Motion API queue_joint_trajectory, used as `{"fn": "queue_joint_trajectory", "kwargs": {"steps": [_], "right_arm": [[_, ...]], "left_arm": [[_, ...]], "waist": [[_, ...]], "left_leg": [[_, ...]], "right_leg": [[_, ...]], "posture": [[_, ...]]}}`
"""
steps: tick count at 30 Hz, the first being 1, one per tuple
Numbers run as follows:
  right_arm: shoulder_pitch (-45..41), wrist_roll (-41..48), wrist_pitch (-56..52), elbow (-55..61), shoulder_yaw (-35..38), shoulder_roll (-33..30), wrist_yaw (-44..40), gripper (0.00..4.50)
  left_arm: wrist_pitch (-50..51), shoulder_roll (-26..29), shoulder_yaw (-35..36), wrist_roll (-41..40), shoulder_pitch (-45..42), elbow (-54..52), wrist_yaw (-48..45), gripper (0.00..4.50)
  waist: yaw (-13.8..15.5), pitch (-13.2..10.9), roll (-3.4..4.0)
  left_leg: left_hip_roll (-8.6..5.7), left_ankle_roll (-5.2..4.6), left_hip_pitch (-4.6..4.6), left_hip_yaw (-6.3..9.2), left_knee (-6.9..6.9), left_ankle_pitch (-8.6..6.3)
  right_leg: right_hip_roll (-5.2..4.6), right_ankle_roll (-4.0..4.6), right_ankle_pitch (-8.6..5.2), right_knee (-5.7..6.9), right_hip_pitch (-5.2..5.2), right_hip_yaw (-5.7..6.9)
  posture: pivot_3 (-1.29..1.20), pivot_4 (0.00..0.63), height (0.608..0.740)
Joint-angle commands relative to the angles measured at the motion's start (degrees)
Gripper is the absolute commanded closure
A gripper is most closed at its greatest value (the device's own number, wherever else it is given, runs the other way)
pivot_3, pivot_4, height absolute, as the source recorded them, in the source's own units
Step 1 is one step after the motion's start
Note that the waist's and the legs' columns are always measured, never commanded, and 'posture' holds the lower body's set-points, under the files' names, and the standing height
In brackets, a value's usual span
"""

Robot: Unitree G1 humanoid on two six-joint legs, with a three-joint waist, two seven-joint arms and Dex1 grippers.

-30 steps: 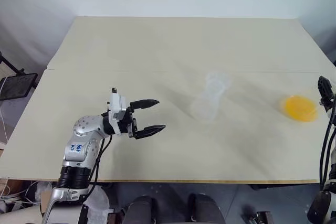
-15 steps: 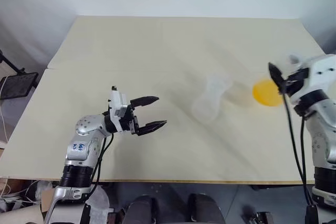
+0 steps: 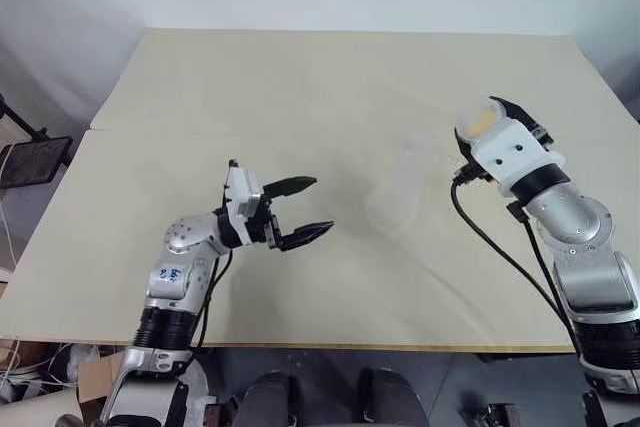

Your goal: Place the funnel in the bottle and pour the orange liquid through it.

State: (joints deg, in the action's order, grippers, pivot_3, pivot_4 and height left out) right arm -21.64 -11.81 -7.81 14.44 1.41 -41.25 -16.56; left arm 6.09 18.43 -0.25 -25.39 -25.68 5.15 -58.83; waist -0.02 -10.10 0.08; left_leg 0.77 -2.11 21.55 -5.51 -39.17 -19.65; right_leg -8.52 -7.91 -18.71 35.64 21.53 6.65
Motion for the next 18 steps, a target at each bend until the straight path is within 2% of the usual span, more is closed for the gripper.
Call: {"fn": "queue_joint_trajectory", "kwargs": {"steps": [1, 7, 18], "right_arm": [[-1.1, -3.6, 3.6, 0.7, 0.9, -0.6, 1.8, 2.02], [-0.5, -8.1, 9.1, 1.0, -0.5, -1.0, 1.5, 2.02], [-0.3, -16.4, 11.9, 2.4, -1.0, -0.9, 1.5, 2.02]], "left_arm": [[-1.1, -0.5, -0.6, 0.3, -0.8, -1.3, 0.4, 0.00], [-1.2, -1.7, -1.8, 0.8, -1.2, -1.3, 0.9, 0.00], [-1.2, -2.6, -2.2, 1.1, -1.6, -1.1, 1.5, 0.00]], "waist": [[0.0, 0.0, 0.00], [0.0, 0.0, 0.00], [0.0, 0.0, -0.01]], "left_leg": [[0.00, 0.00, 0.00, 0.00, 0.00, 0.00], [0.01, 0.01, 0.00, 0.00, 0.00, 0.00], [0.01, 0.01, 0.00, 0.01, 0.00, 0.01]], "right_leg": [[0.00, 0.00, 0.00, 0.00, 0.00, 0.00], [0.01, 0.00, 0.00, 0.00, 0.00, 0.01], [0.01, 0.00, 0.00, -0.01, 0.00, 0.01]], "posture": [[0.00, 0.150, 0.740], [0.00, 0.150, 0.740], [0.00, 0.150, 0.740]]}}
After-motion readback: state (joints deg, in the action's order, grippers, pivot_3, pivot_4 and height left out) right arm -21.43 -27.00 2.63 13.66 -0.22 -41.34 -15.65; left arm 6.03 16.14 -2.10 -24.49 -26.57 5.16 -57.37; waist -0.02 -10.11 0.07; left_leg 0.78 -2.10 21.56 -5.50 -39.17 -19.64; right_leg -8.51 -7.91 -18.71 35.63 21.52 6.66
